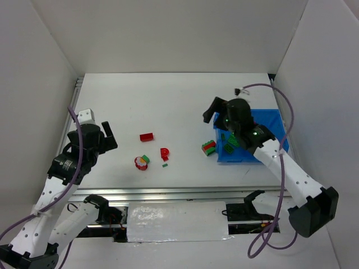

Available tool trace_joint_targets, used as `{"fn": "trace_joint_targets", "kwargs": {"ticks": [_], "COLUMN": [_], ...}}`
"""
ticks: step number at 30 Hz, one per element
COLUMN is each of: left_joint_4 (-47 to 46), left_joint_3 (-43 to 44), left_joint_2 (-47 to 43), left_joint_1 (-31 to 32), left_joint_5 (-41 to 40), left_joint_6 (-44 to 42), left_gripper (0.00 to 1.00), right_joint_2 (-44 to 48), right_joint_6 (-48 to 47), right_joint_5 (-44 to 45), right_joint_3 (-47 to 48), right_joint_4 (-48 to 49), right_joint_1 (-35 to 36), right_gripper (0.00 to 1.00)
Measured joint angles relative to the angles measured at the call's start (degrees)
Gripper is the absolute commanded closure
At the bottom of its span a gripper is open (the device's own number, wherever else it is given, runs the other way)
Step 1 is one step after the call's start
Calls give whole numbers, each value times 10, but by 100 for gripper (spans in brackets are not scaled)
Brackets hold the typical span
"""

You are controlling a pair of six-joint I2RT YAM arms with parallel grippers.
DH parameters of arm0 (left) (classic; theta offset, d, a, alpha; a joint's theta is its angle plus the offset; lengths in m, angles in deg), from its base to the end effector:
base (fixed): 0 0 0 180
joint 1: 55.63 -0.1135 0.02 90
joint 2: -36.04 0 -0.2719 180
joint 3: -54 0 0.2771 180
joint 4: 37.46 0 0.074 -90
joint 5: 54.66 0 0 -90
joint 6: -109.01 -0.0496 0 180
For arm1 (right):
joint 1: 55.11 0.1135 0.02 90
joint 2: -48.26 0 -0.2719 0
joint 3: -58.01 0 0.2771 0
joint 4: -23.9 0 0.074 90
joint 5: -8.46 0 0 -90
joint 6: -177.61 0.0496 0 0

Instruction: Sort the legos into containers by color

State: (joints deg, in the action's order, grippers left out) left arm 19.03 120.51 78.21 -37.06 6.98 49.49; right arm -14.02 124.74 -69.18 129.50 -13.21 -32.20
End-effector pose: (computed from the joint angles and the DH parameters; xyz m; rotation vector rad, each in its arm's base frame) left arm 0.1692 -0.0320 0.3476 -0.4945 1.9978 0.0010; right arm 0.2577 0.0974 0.3412 0.3899 2.0361 0.4292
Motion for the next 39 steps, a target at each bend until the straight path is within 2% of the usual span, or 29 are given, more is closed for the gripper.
{"fn": "trace_joint_targets", "kwargs": {"ticks": [3, 7, 9, 14, 18, 24, 31, 38, 39], "left_joint_4": [7, 8, 8, 8, 8, 7, 7, 6, 5], "left_joint_3": [0, 0, 0, 0, 0, 0, 0, 0, 0], "left_joint_2": [-3, -7, -5, 3, 11, 12, 12, 12, 12], "left_joint_1": [0, 0, -1, -2, -3, -4, -4, -4, -4], "left_joint_5": [-14, -18, -18, -16, -11, -3, 2, 4, 5], "left_joint_6": [10, 12, 12, 12, 11, 10, 9, 8, 8], "left_gripper": [0, 1, 1, 0, 0, 0, 1, 0, 1], "right_joint_2": [-50, -194, -285, -455, -519, -538, -567, -584, -586], "right_joint_6": [-10, -14, -12, -9, -4, -4, -9, -10, -10], "right_joint_5": [15, 56, 76, 97, 96, 90, 79, 73, 73], "right_joint_3": [16, 96, 151, 242, 258, 265, 271, 291, 291], "right_joint_4": [7, -17, -31, -69, -94, -97, -87, -80, -80], "right_joint_1": [94, 214, 261, 326, 344, 342, 341, 341, 341], "right_gripper": [1, 3, 5, 5, 6, 8, 16, 32, 39]}}
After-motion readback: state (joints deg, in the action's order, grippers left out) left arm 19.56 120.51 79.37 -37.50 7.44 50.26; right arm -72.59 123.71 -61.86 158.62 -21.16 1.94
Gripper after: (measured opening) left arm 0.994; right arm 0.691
